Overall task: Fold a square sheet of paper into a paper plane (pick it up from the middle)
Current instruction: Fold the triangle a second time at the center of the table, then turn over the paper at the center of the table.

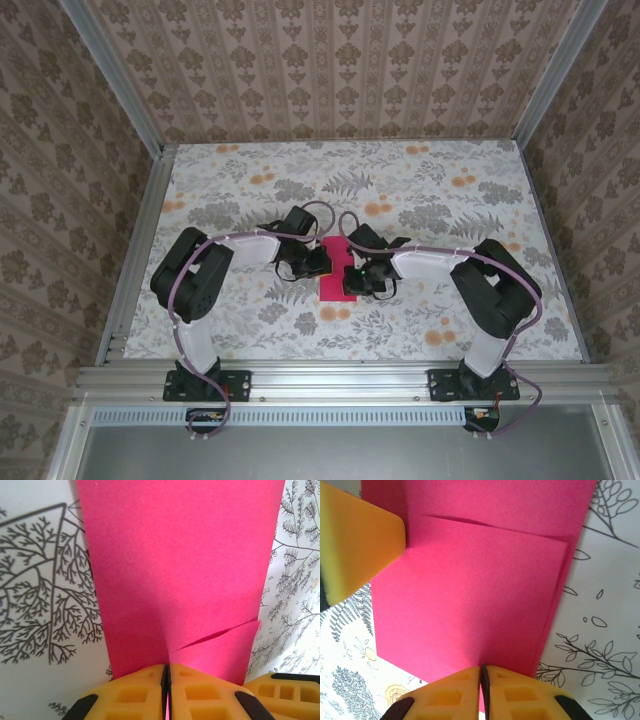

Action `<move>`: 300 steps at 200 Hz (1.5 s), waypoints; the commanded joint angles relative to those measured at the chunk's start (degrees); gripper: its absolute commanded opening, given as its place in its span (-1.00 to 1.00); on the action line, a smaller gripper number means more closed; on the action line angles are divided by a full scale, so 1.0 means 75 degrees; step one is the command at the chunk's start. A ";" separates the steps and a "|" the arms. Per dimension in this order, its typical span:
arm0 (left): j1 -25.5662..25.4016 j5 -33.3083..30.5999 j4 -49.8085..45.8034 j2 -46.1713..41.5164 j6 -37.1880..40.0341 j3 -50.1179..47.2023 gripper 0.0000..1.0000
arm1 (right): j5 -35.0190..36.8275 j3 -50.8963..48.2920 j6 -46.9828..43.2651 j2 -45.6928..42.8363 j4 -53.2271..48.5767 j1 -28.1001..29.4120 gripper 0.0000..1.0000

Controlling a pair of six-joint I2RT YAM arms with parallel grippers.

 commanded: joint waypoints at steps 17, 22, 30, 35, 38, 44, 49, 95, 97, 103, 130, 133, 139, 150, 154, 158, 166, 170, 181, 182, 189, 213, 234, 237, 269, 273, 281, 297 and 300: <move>0.0043 -0.0958 -0.0837 0.0451 -0.0070 -0.0146 -0.76 | -0.0028 -0.0570 -0.0166 -0.0267 -0.0532 0.0028 -0.74; 0.0048 -0.0969 -0.0845 0.0461 -0.0074 -0.0151 -0.77 | -0.0039 -0.0617 -0.0167 -0.0309 -0.0562 0.0021 -0.74; 0.0048 -0.0964 -0.0834 0.0464 -0.0080 -0.0149 -0.77 | -0.0099 -0.0721 -0.0176 -0.0398 -0.0564 0.0033 -0.74; 0.0048 -0.0970 -0.0834 0.0464 -0.0082 -0.0165 -0.77 | -0.0115 -0.0781 -0.0172 -0.0453 -0.0557 0.0022 -0.74; 0.0050 -0.0964 -0.0834 0.0464 -0.0086 -0.0166 -0.77 | -0.0117 -0.0814 -0.0164 -0.0485 -0.0572 0.0024 -0.74; 0.0048 -0.0959 -0.0831 0.0464 -0.0080 -0.0169 -0.77 | -0.0121 -0.0869 -0.0166 -0.0532 -0.0586 0.0029 -0.74; 0.0048 -0.0958 -0.0825 0.0470 -0.0078 -0.0166 -0.77 | -0.0121 -0.0914 -0.0167 -0.0573 -0.0609 0.0032 -0.74; 0.0048 -0.0733 -0.0666 0.0443 -0.0056 -0.0109 -0.77 | -0.0054 -0.1185 -0.0106 -0.0980 -0.0675 0.0026 -0.74; 0.0048 -0.0718 -0.0645 0.0423 -0.0054 -0.0106 -0.76 | -0.0043 -0.1175 -0.0102 -0.1027 -0.0665 0.0032 -0.74; 0.0048 -0.0603 -0.0564 0.0367 -0.0059 -0.0081 -0.75 | 0.0003 -0.1173 -0.0059 -0.1177 -0.0646 0.0019 -0.74; 0.0048 -0.0138 -0.0113 -0.0102 -0.0111 0.0104 -0.62 | 0.0399 -0.1075 0.0151 -0.2041 -0.0409 -0.0079 -0.63; 0.0048 -0.0112 -0.0068 -0.0159 -0.0121 0.0135 -0.59 | 0.0460 -0.1064 0.0170 -0.2117 -0.0364 -0.0111 -0.61; 0.0055 -0.0032 0.0002 -0.0266 -0.0127 0.0193 -0.54 | 0.0595 -0.1034 0.0244 -0.2247 -0.0282 -0.0152 -0.57; 0.0067 0.0065 0.0124 -0.0495 -0.0161 0.0265 -0.44 | 0.0834 -0.0969 0.0301 -0.2363 -0.0168 -0.0205 -0.44; 0.0061 0.0078 0.0178 -0.0580 -0.0181 0.0273 -0.40 | 0.0892 -0.0941 0.0312 -0.2392 -0.0130 -0.0219 -0.38; 0.0077 0.0092 0.0225 -0.0666 -0.0192 0.0274 -0.35 | 0.0971 -0.0917 0.0321 -0.2397 -0.0090 -0.0231 -0.32; 0.0094 0.0108 0.0287 -0.0832 -0.0188 0.0238 -0.27 | 0.1049 -0.0889 0.0335 -0.2373 0.0030 -0.0283 -0.23; 0.0111 0.0091 0.0311 -0.0908 -0.0172 0.0201 -0.23 | 0.1070 -0.0867 0.0339 -0.2358 0.0127 -0.0301 -0.20; 0.0202 0.0054 0.0358 -0.1103 -0.0194 0.0080 -0.14 | 0.1012 -0.0787 0.0372 -0.2261 0.0330 -0.0359 -0.14; 0.0213 0.0052 0.0360 -0.1111 -0.0194 0.0066 -0.13 | 0.0996 -0.0778 0.0378 -0.2241 0.0344 -0.0366 -0.13; 0.0296 0.0039 0.0412 -0.1216 -0.0231 -0.0037 -0.08 | 0.0878 -0.0710 0.0373 -0.2169 0.0500 -0.0383 -0.09; 0.0669 0.0169 0.0755 -0.1551 -0.0435 -0.0574 0.02 | 0.0604 -0.0445 0.0277 -0.1781 0.0856 -0.0464 -0.03; 0.0883 0.0479 0.1120 -0.1727 -0.0596 -0.1048 0.10 | 0.0219 -0.0305 0.0181 -0.1319 0.1153 -0.0634 -0.02; 0.0897 0.0512 0.1164 -0.1739 -0.0619 -0.1104 0.12 | 0.0152 -0.0292 0.0168 -0.1261 0.1198 -0.0662 -0.02; 0.0962 0.0811 0.1486 -0.1848 -0.0738 -0.1534 0.21 | -0.0572 -0.0120 -0.0092 -0.0569 0.1520 -0.0813 -0.03; 0.0968 0.0849 0.1541 -0.1853 -0.0764 -0.1579 0.22 | -0.0693 -0.0112 -0.0114 -0.0503 0.1595 -0.0829 -0.04; 0.0984 0.0968 0.1669 -0.1836 -0.0859 -0.1675 0.23 | -0.0906 -0.0091 -0.0159 -0.0370 0.1700 -0.0853 -0.06; 0.0998 0.1195 0.2058 -0.1800 -0.1068 -0.1927 0.25 | -0.1247 -0.0044 -0.0185 -0.0137 0.1860 -0.0899 -0.19; 0.0995 0.1227 0.2134 -0.1784 -0.1116 -0.1968 0.25 | -0.1308 -0.0053 -0.0183 -0.0085 0.1913 -0.0916 -0.22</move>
